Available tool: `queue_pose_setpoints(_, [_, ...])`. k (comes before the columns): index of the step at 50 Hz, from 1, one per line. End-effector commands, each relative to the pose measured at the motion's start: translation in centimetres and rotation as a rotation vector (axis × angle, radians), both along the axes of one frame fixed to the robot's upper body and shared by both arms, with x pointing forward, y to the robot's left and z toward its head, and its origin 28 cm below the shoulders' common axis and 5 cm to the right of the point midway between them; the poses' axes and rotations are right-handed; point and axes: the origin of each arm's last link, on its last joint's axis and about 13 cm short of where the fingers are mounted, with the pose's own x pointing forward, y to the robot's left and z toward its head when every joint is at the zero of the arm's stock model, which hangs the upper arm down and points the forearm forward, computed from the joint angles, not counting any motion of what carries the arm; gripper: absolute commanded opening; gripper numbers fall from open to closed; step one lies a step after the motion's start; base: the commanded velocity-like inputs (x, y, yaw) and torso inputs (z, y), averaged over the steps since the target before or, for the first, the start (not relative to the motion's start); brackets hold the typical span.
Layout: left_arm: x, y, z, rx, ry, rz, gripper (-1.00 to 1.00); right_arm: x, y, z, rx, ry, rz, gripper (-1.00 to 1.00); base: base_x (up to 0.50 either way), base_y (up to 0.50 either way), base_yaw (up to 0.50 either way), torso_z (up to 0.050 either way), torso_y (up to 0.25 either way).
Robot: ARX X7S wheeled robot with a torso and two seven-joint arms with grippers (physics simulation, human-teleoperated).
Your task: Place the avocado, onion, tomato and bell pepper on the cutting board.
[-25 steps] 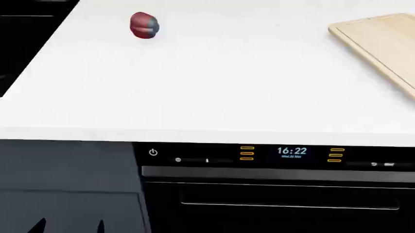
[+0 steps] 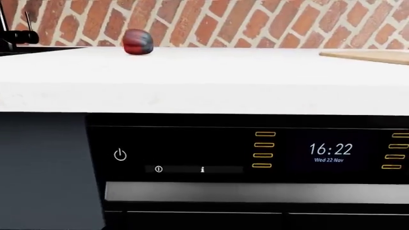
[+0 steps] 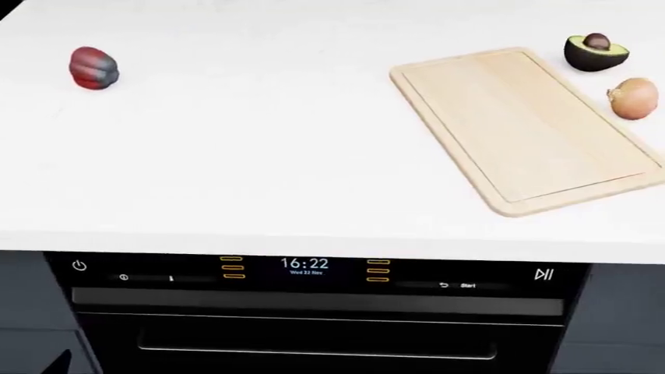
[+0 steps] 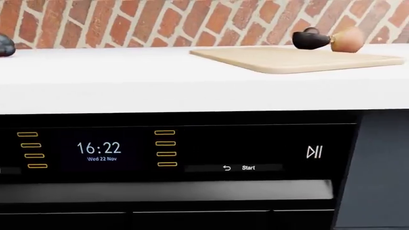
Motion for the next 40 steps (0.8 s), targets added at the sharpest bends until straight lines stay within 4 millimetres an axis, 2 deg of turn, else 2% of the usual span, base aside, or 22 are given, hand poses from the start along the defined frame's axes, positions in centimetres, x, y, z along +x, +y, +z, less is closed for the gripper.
queue_pose_setpoints(1, [-0.13, -0.05, 0.02, 0.002, -0.007, 0.008, 1.00, -0.16, -0.03, 0.08, -0.018, -0.006, -0.004, 1.00, 0.00, -0.32, 0.00, 0.000, 0.000])
queue_pose_setpoints(40, [-0.16, -0.10, 0.01, 0.005, -0.006, 0.011, 1.00, -0.12, -0.11, 0.15, -0.004, -0.003, -0.015, 1.00, 0.00, -0.32, 0.00, 0.000, 0.000])
